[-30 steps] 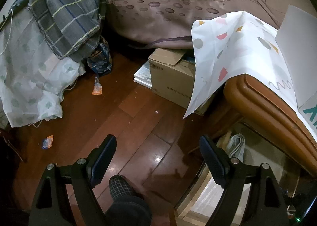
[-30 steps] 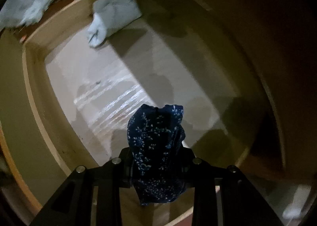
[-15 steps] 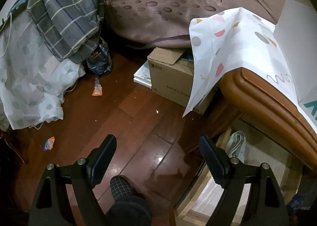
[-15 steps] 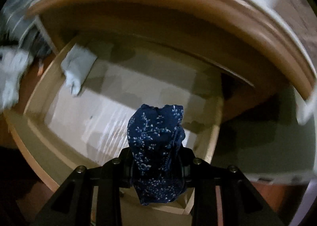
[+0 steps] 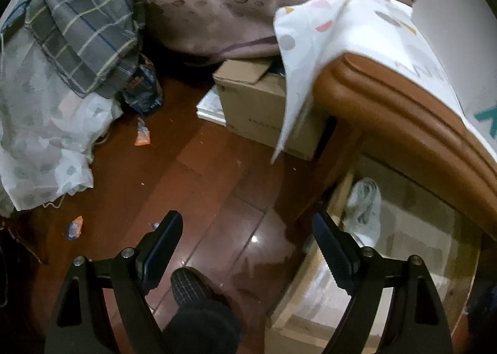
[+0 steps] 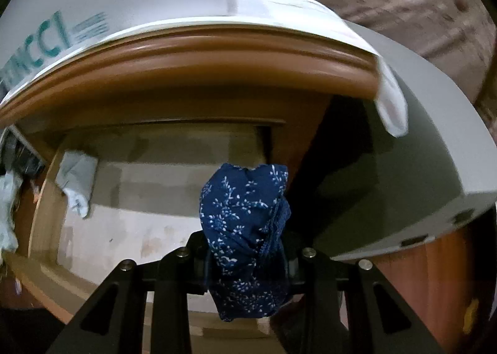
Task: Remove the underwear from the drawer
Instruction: 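Lift the navy floral underwear out of the drawer with the right tool, then reach the left tool into the drawer toward the grey-white sock while the right tool holds the underwear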
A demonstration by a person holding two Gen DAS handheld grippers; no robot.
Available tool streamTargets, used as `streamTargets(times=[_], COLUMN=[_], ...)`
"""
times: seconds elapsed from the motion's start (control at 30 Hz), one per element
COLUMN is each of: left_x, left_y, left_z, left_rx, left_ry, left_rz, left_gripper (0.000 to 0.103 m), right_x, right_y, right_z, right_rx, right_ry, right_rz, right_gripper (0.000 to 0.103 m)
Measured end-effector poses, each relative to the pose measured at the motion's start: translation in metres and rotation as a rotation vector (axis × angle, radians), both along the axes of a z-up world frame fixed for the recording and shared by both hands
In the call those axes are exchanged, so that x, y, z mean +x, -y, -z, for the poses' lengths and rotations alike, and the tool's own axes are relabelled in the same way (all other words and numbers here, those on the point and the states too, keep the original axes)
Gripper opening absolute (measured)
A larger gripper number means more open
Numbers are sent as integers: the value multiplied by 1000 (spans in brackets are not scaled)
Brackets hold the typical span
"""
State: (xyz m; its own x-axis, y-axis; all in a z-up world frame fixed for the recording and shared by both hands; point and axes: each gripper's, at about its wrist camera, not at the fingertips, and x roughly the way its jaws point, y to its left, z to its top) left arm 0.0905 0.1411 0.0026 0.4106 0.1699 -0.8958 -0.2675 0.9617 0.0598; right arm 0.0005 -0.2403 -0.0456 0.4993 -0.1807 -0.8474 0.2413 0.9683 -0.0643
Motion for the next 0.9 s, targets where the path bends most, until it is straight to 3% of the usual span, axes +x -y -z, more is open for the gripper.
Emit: streamTargets(times=[0.17, 0.37, 0.77, 0.9], left_x=[-5, -12, -18, -16], left_y=[18, 53, 98, 106], left_z=[6, 13, 26, 34], left_rx=[-39, -35, -21, -78], left_ry=[-22, -29, -41, -75], left_rz=[66, 163, 281, 292], left_gripper=[83, 83, 83, 83], right_x=[-7, -18, -23, -25], right_y=[16, 30, 51, 55], right_z=[-6, -23, -26, -29], right_rx=[17, -1, 29, 26], right_ry=[27, 76, 101, 113], right_rz=[86, 136, 226, 241], right_gripper=[32, 32, 32, 32])
